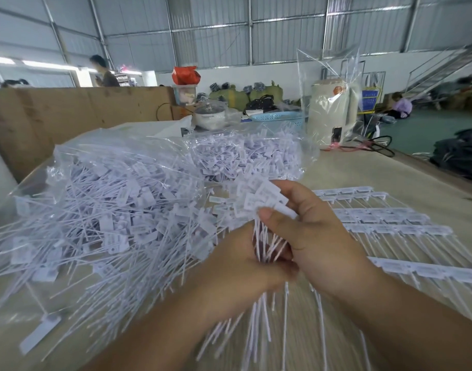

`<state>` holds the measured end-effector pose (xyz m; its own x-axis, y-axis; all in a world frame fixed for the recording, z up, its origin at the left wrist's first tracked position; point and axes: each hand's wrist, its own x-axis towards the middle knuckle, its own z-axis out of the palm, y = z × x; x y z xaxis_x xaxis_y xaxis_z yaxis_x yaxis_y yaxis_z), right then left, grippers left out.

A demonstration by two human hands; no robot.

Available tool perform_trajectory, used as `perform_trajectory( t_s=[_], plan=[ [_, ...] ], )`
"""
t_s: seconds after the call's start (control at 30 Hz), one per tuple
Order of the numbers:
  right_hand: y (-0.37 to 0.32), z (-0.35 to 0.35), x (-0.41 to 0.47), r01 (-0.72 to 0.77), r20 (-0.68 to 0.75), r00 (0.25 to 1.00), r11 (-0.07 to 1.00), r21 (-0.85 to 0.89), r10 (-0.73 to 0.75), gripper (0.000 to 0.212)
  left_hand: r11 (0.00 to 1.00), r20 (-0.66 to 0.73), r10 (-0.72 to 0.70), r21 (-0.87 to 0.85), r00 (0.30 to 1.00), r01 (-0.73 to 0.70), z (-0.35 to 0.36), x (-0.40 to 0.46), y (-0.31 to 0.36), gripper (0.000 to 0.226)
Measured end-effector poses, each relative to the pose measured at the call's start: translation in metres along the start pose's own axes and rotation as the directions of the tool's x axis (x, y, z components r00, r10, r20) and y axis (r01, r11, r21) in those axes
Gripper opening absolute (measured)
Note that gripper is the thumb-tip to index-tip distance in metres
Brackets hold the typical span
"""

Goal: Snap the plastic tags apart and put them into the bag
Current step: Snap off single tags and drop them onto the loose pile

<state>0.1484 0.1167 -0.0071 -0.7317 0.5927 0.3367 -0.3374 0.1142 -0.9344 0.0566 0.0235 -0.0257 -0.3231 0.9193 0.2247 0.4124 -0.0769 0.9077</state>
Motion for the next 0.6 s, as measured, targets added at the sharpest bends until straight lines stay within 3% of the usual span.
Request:
perform_trajectory(
  t_s=[0.13, 0.23, 0.3, 0.37, 0.43, 0.47, 0.6],
  plan=[
    [0.0, -0.002, 0.003, -0.054, -0.034, 0.998, 0.998, 0.014, 0.055, 0.024, 0.996, -0.046, -0.057, -0.069, 0.997, 0.054, -0.007, 0.002, 0.004, 0.023],
    [-0.001, -0.011, 0.007, -0.107, -0.08, 0.991, 0.993, -0.056, 0.103, 0.022, 0.993, -0.218, -0.117, 0.008, 0.969, 0.122, -0.027, 0.001, 0.006, 0.031],
    [0.0, -0.019, 0.008, -0.052, -0.044, 0.998, 0.938, -0.344, 0.039, 0.017, 0.982, -0.295, -0.155, 0.059, 0.943, 0.18, -0.043, 0.0, 0.005, 0.024],
    [0.003, -0.024, 0.007, 0.08, 0.071, 0.997, 0.713, -0.696, -0.043, 0.015, 0.951, -0.361, -0.177, 0.175, 0.916, 0.253, -0.054, 0.001, 0.001, 0.01],
    [0.009, -0.026, 0.007, 0.179, 0.186, 0.982, 0.467, -0.866, -0.032, 0.014, 0.867, -0.427, -0.149, 0.377, 0.892, 0.325, -0.06, 0.001, -0.003, 0.01],
    [0.011, -0.026, 0.006, 0.199, 0.218, 0.976, 0.407, -0.891, -0.001, 0.014, 0.813, -0.428, -0.144, 0.462, 0.892, 0.354, -0.062, 0.001, -0.004, 0.009],
    [0.023, -0.027, 0.003, 0.228, 0.285, 0.952, 0.366, -0.902, 0.111, 0.016, 0.521, -0.449, -0.196, 0.705, 0.872, 0.48, -0.067, 0.0, -0.01, 0.029]
  ],
)
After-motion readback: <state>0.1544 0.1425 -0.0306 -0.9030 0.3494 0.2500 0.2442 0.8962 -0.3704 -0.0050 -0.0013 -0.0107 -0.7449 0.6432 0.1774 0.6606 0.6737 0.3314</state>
